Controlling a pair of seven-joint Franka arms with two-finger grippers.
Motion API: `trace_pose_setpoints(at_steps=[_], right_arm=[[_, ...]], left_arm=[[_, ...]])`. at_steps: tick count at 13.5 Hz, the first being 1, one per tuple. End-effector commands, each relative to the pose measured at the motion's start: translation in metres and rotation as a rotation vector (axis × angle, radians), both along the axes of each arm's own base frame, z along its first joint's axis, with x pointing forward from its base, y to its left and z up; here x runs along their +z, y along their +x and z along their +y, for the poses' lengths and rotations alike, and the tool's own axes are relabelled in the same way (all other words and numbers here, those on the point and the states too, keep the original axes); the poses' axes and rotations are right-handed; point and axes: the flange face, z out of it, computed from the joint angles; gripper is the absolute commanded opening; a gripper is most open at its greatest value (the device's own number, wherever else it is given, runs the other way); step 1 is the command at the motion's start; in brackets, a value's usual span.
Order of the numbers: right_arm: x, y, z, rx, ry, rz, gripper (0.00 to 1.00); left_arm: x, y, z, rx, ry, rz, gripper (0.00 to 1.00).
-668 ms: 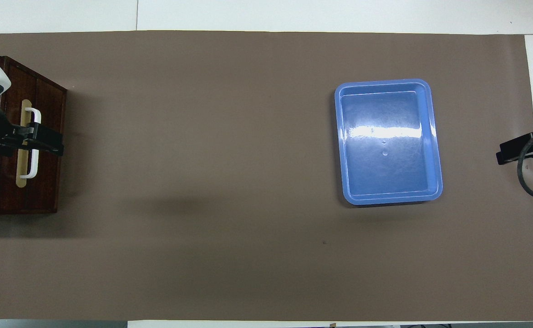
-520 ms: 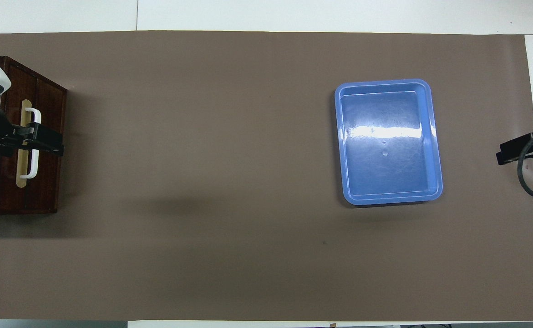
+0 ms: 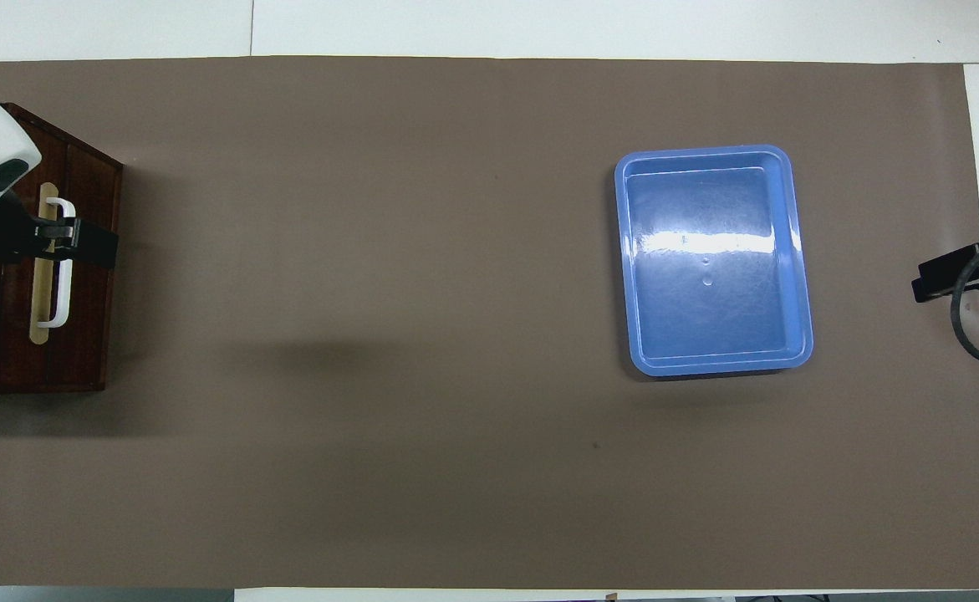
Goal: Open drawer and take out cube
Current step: 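Grasp the white drawer handle with the left gripper, then pull the drawer open toward the robot with the left gripper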
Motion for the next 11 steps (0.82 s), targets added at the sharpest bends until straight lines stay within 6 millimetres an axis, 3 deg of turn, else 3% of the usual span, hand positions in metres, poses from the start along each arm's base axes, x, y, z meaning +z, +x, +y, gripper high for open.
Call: trace_pose_setpoints(at_steps=[1, 5, 7, 11], right_arm=[[0.002, -0.003, -0.004, 0.019, -0.004, -0.006, 1.00], [0.001, -0.004, -0.004, 0.013, -0.004, 0.001, 1.00], [0.001, -0.004, -0.004, 0.013, -0.004, 0.003, 1.00], [0.001, -0.005, -0.005, 0.019, -0.003, 0.005, 1.00]], left_arm=[[-0.041, -0.007, 0.000, -0.091, 0.110, -0.063, 1.00], [-0.115, 0.015, 0.018, -0.175, 0.210, -0.091, 1.00], [-0.127, 0.020, 0.032, -0.178, 0.227, -0.098, 1.00], [-0.149, 0.015, 0.041, -0.202, 0.228, -0.124, 1.00]])
